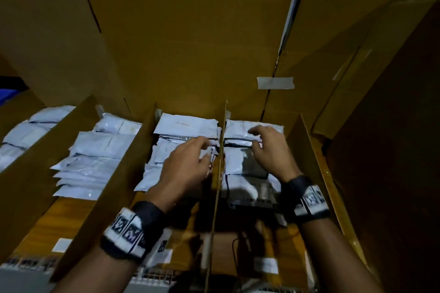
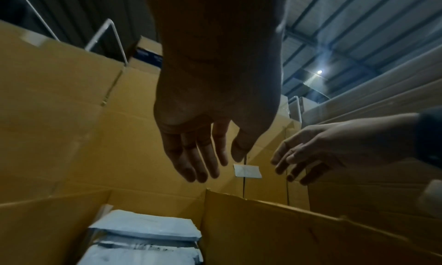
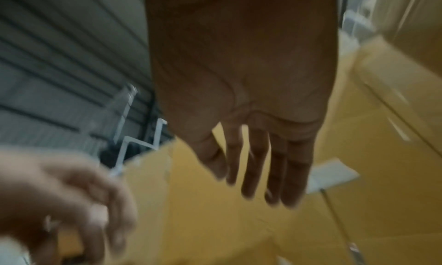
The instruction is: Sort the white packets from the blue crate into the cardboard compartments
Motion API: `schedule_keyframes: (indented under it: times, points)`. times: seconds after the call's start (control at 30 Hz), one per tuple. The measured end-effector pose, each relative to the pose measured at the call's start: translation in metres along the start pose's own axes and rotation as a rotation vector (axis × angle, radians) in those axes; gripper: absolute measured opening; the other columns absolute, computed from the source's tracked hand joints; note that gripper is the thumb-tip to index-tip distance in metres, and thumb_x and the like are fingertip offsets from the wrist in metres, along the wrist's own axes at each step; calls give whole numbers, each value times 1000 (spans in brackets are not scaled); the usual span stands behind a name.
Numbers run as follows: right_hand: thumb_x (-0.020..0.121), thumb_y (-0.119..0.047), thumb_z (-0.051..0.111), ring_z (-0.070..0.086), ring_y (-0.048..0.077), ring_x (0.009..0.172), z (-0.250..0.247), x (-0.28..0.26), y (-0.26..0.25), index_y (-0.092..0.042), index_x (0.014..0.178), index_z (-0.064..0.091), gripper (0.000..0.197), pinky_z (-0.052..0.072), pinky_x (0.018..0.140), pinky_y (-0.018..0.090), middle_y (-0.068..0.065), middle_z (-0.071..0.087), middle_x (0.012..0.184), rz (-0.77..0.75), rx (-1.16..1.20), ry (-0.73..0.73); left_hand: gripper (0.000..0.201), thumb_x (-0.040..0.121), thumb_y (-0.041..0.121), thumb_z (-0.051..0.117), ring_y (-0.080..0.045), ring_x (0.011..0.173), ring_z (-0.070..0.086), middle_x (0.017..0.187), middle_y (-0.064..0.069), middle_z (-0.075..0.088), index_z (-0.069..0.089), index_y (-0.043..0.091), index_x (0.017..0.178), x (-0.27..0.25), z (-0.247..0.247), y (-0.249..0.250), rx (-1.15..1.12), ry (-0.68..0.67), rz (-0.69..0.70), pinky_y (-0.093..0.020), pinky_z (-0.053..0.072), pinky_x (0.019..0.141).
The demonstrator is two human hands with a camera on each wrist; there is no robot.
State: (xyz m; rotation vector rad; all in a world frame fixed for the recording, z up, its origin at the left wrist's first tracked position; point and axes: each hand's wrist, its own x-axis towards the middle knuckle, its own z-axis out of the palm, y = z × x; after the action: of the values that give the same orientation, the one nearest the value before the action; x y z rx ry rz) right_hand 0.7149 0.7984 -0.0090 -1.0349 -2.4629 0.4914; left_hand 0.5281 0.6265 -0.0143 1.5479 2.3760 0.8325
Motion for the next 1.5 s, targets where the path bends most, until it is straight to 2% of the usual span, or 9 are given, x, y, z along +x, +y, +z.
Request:
schedule_keyframes:
  times: [0.1, 0.27, 0.33, 0.63, 0.83, 1.0, 1.2, 1.4, 1.5]
  points:
    - [104, -20, 59, 63, 20, 116, -17, -62, -51, -19, 131, 67, 28, 52, 97, 38, 3, 69, 126, -39, 24, -61, 22, 99, 46, 57, -13, 107, 65, 117, 16, 68, 59, 39, 120, -53, -29, -26, 12, -34, -8, -42, 59, 85]
    - [102, -22, 63, 64, 21, 110, -2, -139, -141, -23, 122, 68, 21, 51, 91, 40, 1, 71, 117, -99, 57, -84, 25, 102, 44, 60, -15, 106, 66, 121, 14, 67, 61, 37, 126, -148, -79, -70, 31, -39, -45, -40, 57, 84]
    - [103, -24, 64, 64, 19, 113, 12, -157, -181, -23, 126, 68, 23, 52, 94, 40, -1, 70, 121, -123, 75, -118, 26, 103, 41, 62, -17, 109, 65, 123, 12, 67, 62, 36, 129, -182, -103, -90, 33, -21, -79, -40, 56, 87]
    - [102, -31, 65, 64, 21, 114, 118, -190, -377, -27, 128, 68, 27, 53, 95, 40, -3, 70, 126, -276, 117, -298, 24, 103, 37, 63, -12, 103, 65, 115, 14, 69, 63, 33, 127, -328, -202, -220, -13, 140, -262, -35, 54, 82]
    - [99, -31, 69, 67, 22, 116, 200, -183, -506, -25, 123, 71, 25, 54, 95, 39, -1, 73, 122, -390, 147, -378, 21, 102, 41, 62, -9, 102, 66, 112, 17, 69, 62, 38, 123, -392, -272, -316, 58, 258, -440, -41, 58, 84]
    - [99, -29, 70, 68, 21, 110, 266, -165, -608, -19, 121, 72, 24, 56, 92, 41, 1, 75, 119, -486, 235, -384, 23, 98, 39, 64, -11, 102, 68, 115, 13, 72, 64, 35, 121, -411, -330, -405, 112, 327, -534, -38, 59, 85]
    - [95, -26, 72, 66, 30, 110, 363, -119, -721, -16, 120, 71, 27, 48, 91, 40, 9, 72, 116, -497, 244, -375, 19, 96, 38, 64, -18, 100, 68, 110, 6, 72, 63, 29, 113, -394, -399, -526, 187, 278, -567, -43, 58, 83]
    - [101, -27, 67, 59, 38, 120, 450, -46, -797, -10, 140, 60, 43, 48, 99, 46, 16, 58, 134, -412, 174, -435, 31, 100, 35, 60, -23, 114, 64, 123, 1, 66, 60, 26, 130, -350, -457, -642, 295, 178, -521, -43, 55, 89]
    - [100, -26, 69, 53, 39, 132, 485, -7, -812, -8, 149, 53, 55, 45, 108, 45, 18, 52, 146, -362, 87, -457, 47, 103, 32, 60, -26, 124, 58, 140, -3, 57, 52, 21, 148, -325, -472, -688, 307, 126, -455, -43, 51, 100]
